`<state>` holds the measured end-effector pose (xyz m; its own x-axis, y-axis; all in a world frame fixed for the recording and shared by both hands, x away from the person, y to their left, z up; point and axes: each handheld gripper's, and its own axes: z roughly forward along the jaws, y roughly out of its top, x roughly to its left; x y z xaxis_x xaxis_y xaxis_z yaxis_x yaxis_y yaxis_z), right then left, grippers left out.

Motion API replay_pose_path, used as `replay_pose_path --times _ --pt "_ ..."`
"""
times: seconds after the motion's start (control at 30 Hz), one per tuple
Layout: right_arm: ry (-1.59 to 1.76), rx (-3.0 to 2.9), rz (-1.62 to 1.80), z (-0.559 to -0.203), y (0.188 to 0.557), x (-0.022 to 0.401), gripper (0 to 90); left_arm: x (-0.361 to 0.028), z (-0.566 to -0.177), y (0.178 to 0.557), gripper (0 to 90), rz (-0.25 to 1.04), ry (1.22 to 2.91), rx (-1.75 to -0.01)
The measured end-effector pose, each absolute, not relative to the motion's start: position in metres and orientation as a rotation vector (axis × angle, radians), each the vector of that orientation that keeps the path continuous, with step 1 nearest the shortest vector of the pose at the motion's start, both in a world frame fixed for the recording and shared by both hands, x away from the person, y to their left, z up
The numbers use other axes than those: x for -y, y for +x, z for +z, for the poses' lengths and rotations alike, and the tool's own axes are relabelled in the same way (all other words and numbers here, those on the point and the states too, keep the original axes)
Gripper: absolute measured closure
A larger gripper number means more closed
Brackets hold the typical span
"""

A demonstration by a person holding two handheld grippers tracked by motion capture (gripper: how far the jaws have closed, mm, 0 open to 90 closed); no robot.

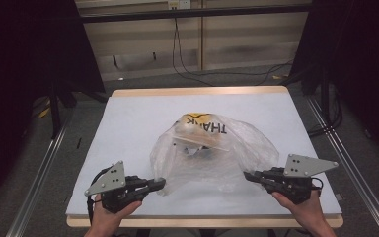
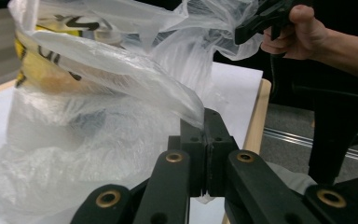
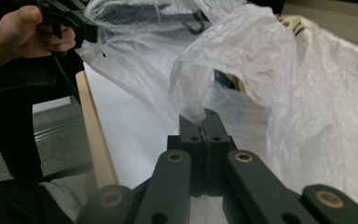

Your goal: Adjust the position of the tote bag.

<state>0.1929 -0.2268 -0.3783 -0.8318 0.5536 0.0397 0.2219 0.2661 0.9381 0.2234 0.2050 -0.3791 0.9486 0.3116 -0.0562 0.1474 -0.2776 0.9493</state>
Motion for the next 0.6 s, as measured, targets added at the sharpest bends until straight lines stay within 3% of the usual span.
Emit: replay_pose_path --times 0.6 --pt "0.646 -2.091 1.680 -0.331 0.210 0.236 89.7 -0.215 -0.353 0.245 89.2 0.251 1.815 -0.342"
